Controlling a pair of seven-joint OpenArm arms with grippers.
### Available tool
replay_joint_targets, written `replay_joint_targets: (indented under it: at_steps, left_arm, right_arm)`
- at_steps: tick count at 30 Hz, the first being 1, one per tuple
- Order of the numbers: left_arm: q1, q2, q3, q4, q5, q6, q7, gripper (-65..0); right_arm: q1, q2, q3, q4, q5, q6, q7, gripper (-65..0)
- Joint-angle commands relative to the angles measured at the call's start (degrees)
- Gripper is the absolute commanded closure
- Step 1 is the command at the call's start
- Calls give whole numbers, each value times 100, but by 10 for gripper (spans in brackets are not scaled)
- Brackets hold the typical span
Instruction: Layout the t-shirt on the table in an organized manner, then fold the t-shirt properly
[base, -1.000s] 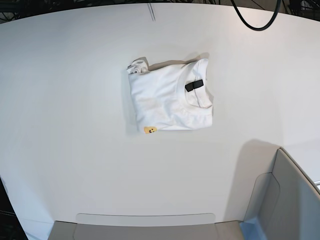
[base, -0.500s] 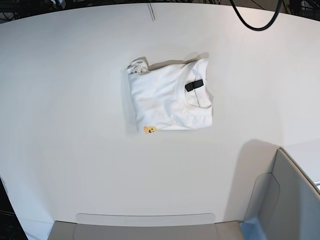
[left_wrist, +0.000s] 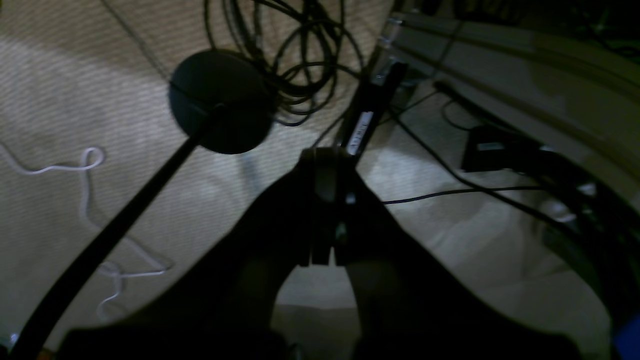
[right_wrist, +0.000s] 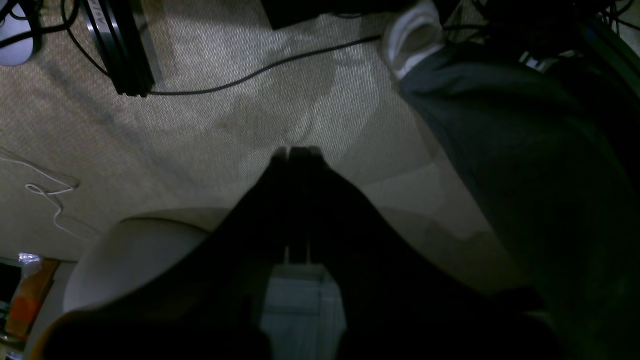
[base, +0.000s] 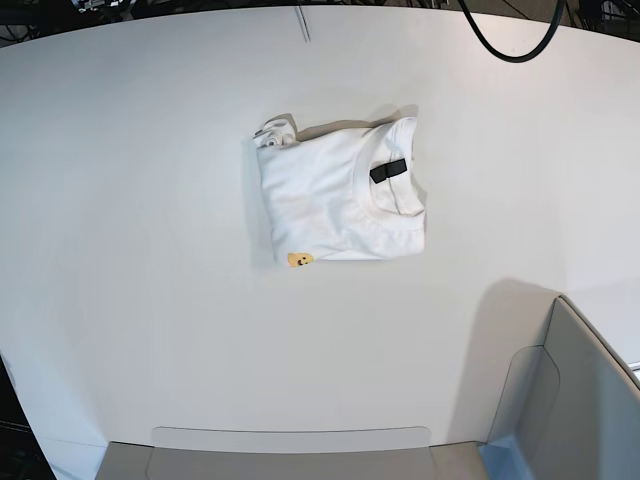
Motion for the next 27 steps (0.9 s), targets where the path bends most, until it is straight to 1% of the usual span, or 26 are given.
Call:
replay_joint_targets:
  at_steps: [1,9,13,15,20,27]
  left_arm:
    - [38,-15,6,1,7,10,-27,0]
    - [20,-42,6,37,7,10,-27,0]
    - [-138,-59,15,37,7,10,-27,0]
    - [-155,-130,15,28,7,10,-27,0]
    - [-129,-244,15,37,7,10,-27,0]
    - [-111,-270,15,10,7,10,-27,0]
  right_arm:
    - [61,127,0,5,-44,-6,13,0]
    - [61,92,0,5,-18,-14,13,0]
    - [61,92,44,5,9,-14,13,0]
    - [61,92,44,5,9,-14,13,0]
    - [61,-49,35,5,0,-14,4,0]
    - [61,-66,44,5,9,-14,4,0]
